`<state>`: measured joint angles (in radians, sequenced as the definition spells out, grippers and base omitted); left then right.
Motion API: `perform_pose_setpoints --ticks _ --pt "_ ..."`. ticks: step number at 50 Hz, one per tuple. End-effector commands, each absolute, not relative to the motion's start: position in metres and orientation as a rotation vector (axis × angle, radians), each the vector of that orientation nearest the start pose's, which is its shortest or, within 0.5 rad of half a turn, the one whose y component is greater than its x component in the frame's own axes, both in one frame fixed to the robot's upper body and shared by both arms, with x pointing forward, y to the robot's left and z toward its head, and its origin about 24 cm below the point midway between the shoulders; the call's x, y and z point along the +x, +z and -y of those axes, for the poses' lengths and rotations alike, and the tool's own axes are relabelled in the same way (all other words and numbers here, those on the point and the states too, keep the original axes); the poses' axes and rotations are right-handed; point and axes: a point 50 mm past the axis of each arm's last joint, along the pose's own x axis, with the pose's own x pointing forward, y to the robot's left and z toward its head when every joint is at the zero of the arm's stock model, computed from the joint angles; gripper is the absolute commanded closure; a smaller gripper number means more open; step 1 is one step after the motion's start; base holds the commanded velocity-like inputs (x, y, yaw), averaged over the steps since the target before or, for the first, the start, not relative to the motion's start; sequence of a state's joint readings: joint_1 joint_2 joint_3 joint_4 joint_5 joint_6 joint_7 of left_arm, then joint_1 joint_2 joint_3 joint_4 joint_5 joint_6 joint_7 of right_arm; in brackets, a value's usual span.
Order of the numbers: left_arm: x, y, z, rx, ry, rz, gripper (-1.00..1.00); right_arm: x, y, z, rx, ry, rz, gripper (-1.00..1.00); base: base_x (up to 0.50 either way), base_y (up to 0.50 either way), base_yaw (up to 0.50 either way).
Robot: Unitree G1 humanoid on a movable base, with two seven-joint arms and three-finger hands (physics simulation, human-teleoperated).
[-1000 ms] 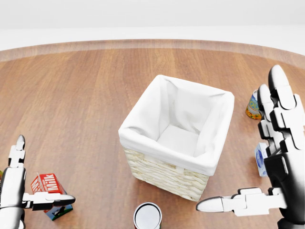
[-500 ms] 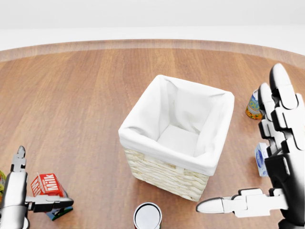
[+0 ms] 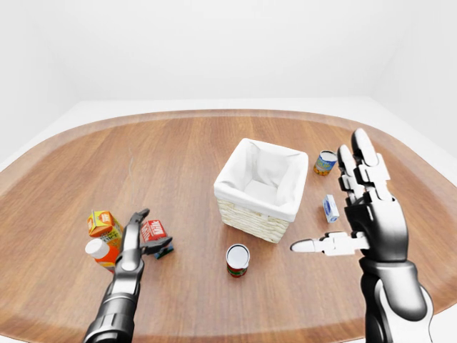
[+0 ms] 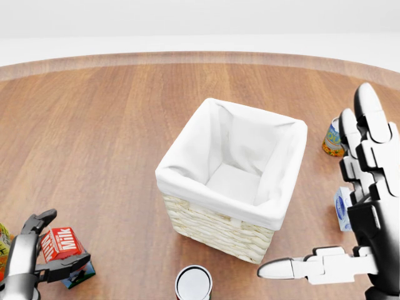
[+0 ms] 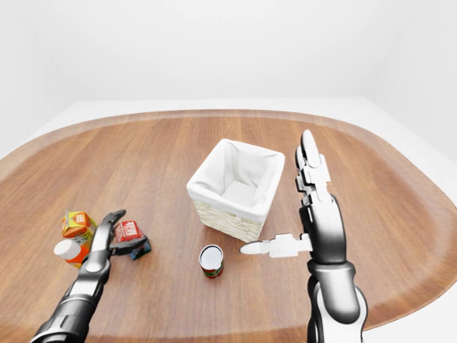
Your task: Pick the milk and place it in the basket.
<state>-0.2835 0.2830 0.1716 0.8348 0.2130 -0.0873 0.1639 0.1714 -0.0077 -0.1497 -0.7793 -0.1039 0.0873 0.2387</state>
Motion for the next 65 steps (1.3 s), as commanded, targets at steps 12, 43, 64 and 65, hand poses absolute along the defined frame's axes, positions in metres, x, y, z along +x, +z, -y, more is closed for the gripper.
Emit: perform_pose_setpoints --ticks 12,43,64,65 --pt "0.263 -0.045 -0.26 0.358 0.234 -0.469 1.0 0.186 0.169 0.176 -0.243 0.016 0.488 -1.0 0.0 0.0 0.0" --pt "0.292 0.022 -0.257 0.394 0.21 -0.169 1.0 0.186 0.168 0.175 -0.243 0.021 0.483 -1.0 0.0 0.0 0.0" --pt "0.299 0.082 -0.251 0.444 0.173 0.076 1.0 0.188 0.167 0.175 -0.244 0.02 0.478 -1.0 0.0 0.0 0.0" --pt "0.299 0.085 -0.25 0.447 0.172 0.093 1.0 0.188 0.167 0.175 -0.243 0.021 0.477 -1.0 0.0 0.0 0.0"
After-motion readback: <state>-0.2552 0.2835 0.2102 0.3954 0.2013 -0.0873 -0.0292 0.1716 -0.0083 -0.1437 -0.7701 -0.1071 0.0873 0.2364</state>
